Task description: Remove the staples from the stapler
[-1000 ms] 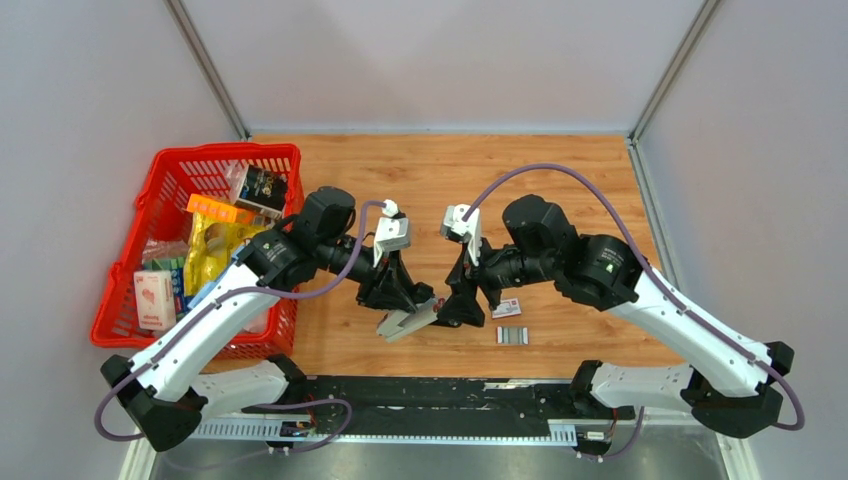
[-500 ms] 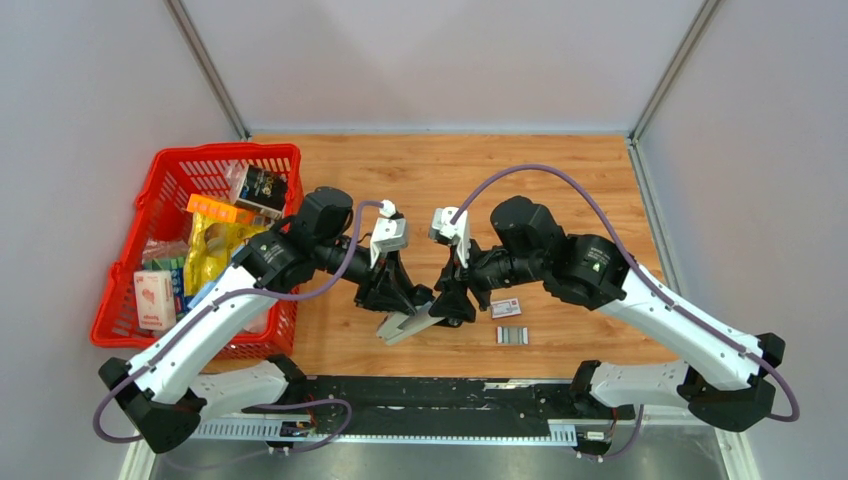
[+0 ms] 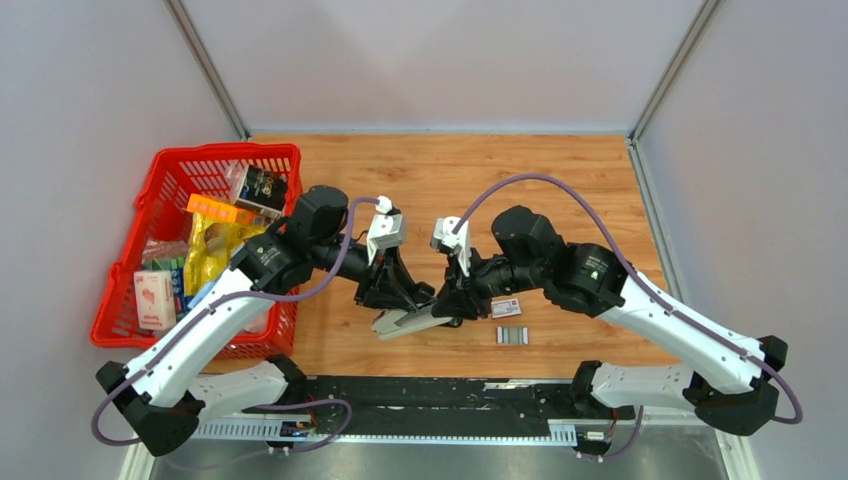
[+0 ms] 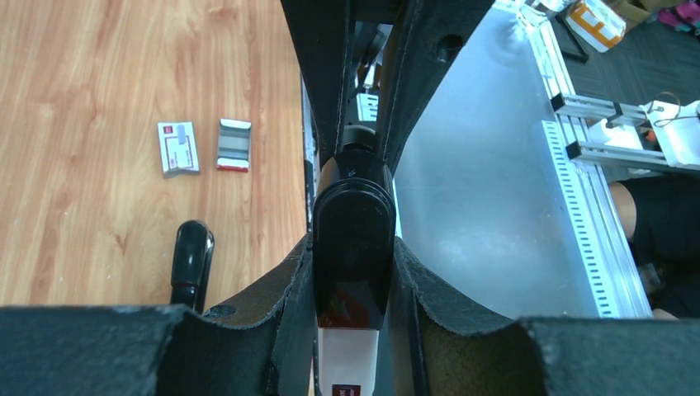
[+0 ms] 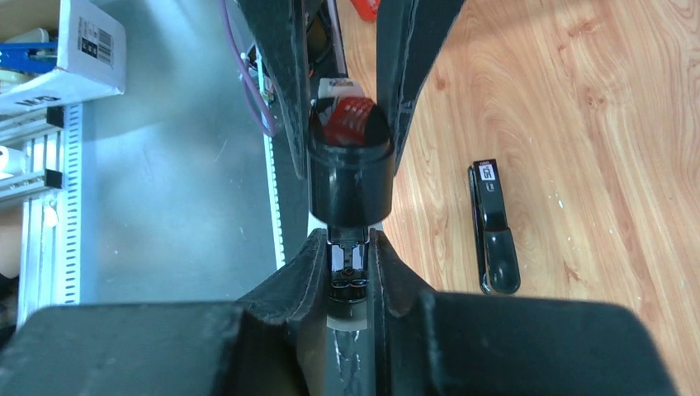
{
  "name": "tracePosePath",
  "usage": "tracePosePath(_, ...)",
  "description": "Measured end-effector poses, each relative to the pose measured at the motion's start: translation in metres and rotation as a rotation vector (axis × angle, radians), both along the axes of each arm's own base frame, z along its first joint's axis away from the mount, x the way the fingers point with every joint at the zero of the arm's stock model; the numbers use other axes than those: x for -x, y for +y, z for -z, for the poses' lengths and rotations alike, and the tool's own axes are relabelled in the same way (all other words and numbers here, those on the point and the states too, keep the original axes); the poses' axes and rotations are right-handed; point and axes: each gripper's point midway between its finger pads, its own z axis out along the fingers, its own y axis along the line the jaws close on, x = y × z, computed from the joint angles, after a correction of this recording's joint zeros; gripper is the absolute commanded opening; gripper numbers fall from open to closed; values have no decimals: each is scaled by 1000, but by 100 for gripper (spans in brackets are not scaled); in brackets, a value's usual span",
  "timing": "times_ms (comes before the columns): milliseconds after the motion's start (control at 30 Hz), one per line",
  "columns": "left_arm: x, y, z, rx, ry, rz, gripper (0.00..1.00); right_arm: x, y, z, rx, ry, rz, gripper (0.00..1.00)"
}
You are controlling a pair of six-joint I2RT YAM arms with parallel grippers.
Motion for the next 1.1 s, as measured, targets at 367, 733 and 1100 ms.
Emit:
tracePosePath(367,-6,-9,-12,68,-4,-22,0,11,-26,8,-46,-14,44,15)
tracePosePath(733,-21,-15,-14,89,-20,-114,0,1,-27,8,-43,-30,99,53)
tracePosePath(1100,-38,-15,-7,58,-45,-207,0,-23,-37,-6,-32,-110,234,67)
